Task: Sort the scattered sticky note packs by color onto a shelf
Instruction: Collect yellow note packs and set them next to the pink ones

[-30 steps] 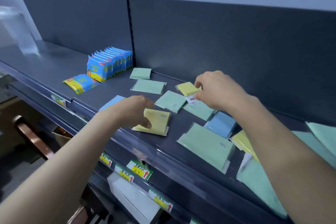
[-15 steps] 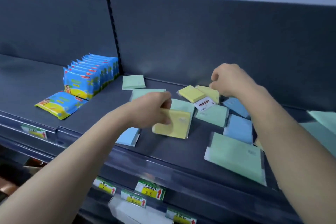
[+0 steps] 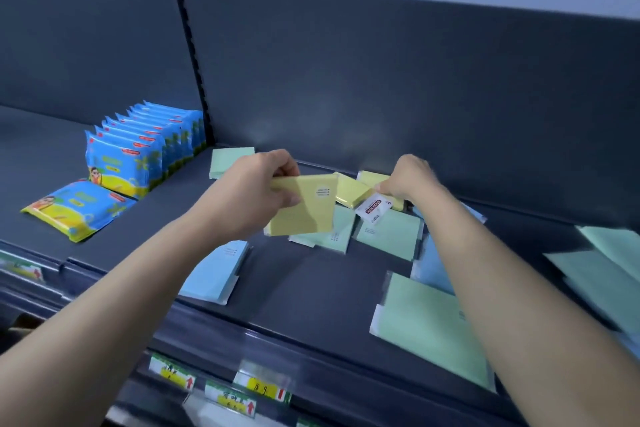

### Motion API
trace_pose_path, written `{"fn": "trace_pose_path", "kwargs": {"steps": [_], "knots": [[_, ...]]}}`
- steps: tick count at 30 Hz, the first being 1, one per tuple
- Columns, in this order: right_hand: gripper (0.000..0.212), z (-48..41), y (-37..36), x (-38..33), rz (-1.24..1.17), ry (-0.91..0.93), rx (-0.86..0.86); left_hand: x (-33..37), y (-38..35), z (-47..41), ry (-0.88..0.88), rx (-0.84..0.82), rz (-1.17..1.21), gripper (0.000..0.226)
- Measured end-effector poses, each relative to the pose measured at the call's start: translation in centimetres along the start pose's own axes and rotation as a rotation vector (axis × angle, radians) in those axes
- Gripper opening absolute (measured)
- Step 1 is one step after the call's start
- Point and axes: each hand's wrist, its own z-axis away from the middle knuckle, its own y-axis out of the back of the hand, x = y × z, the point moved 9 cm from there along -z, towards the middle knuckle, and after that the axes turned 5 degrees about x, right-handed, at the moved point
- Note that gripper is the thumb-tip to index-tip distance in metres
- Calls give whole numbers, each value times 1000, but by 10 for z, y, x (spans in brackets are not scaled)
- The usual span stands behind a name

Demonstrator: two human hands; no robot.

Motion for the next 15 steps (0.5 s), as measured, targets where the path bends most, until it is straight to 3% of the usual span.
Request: {"fn": "trace_pose_path", "kwargs": {"steps": [5,15], "knots": [[32,-2,-7,-7,51,-38,-94,4,-8,-6,10,-6,-46,12],[81,5,-16,-7,-97,-114,-166,23,-13,-7,-9,-4,-86,13]]}}
